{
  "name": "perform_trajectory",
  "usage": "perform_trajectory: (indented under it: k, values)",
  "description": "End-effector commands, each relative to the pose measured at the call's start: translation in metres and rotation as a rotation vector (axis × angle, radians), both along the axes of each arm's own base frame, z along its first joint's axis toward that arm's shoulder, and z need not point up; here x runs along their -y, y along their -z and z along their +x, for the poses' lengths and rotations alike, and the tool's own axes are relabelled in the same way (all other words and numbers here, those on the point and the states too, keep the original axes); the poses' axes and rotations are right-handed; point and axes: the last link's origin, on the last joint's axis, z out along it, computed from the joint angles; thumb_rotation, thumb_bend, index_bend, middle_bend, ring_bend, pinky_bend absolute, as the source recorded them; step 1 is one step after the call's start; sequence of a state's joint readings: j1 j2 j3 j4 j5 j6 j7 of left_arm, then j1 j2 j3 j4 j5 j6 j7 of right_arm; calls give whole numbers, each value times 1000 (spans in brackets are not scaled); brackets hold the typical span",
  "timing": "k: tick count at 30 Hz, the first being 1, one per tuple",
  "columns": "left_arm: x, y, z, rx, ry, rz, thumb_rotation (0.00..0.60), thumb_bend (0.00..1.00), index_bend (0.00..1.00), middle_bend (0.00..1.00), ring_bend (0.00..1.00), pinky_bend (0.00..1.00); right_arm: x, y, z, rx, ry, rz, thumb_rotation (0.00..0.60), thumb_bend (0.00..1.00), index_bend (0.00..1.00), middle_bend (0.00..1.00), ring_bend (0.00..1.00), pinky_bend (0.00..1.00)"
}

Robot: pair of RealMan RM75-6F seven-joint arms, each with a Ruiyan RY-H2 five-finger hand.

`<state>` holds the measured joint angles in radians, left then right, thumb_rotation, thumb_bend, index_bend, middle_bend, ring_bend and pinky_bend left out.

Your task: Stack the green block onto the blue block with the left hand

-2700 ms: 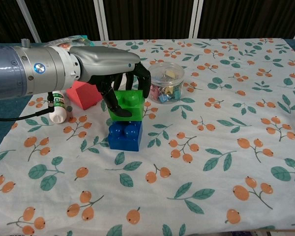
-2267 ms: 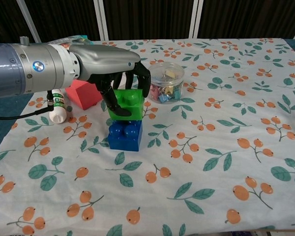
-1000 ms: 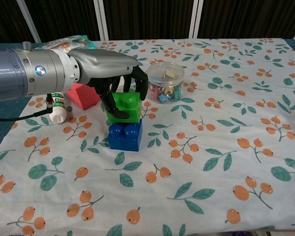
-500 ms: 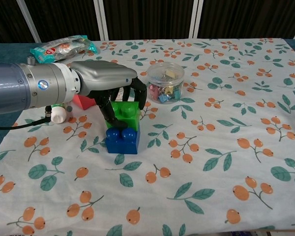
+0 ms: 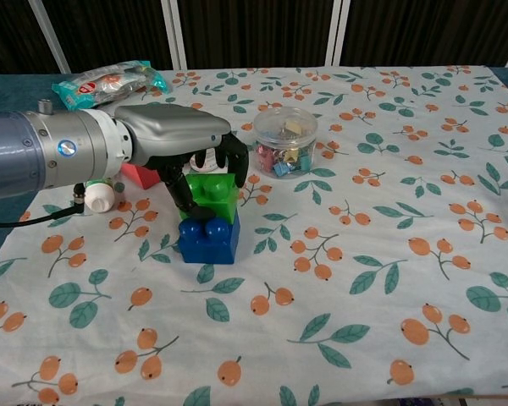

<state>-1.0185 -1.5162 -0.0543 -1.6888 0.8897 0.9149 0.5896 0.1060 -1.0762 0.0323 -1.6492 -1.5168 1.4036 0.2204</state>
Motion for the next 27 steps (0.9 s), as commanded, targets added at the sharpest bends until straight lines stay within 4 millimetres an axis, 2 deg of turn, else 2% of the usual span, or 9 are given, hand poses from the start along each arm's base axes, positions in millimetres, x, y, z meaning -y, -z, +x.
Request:
perform_trajectory:
  k: [1, 5, 10, 14, 19, 23, 25, 27]
  values:
    - [-1, -5, 0, 10, -6, 20, 600, 178, 150, 159, 64, 164, 0, 0, 0, 0, 0, -1, 600, 106, 0, 0, 0, 205]
    - [-4, -17, 3, 43, -22, 46, 600, 139, 72, 65, 20, 119, 0, 0, 0, -2, -1, 0, 600, 105, 0, 0, 0, 205]
    - [-3, -38, 2, 94, -44, 75, 600, 135, 62, 58, 19, 119, -1, 0, 0, -3, 0, 0, 600, 105, 0, 0, 0, 205]
    - [4, -60, -11, 125, -67, 110, 600, 136, 63, 58, 19, 119, -1, 0, 0, -9, 0, 0, 600, 105, 0, 0, 0, 205]
    - [26, -93, -48, 149, -96, 205, 600, 135, 44, 28, 8, 117, -1, 0, 0, -21, -5, -3, 600, 106, 0, 0, 0, 205]
    - [55, -118, -94, 166, -148, 299, 600, 131, 2, 0, 0, 72, -2, 0, 1, -30, -10, -6, 600, 102, 0, 0, 0, 205]
    - [73, -132, -125, 145, -177, 363, 600, 128, 0, 0, 0, 59, -2, 1, 1, -37, -11, -5, 600, 103, 0, 0, 0, 205]
    - [88, -140, -146, 140, -196, 399, 600, 119, 0, 0, 0, 28, -2, 1, 1, -40, -14, -7, 600, 102, 0, 0, 0, 205]
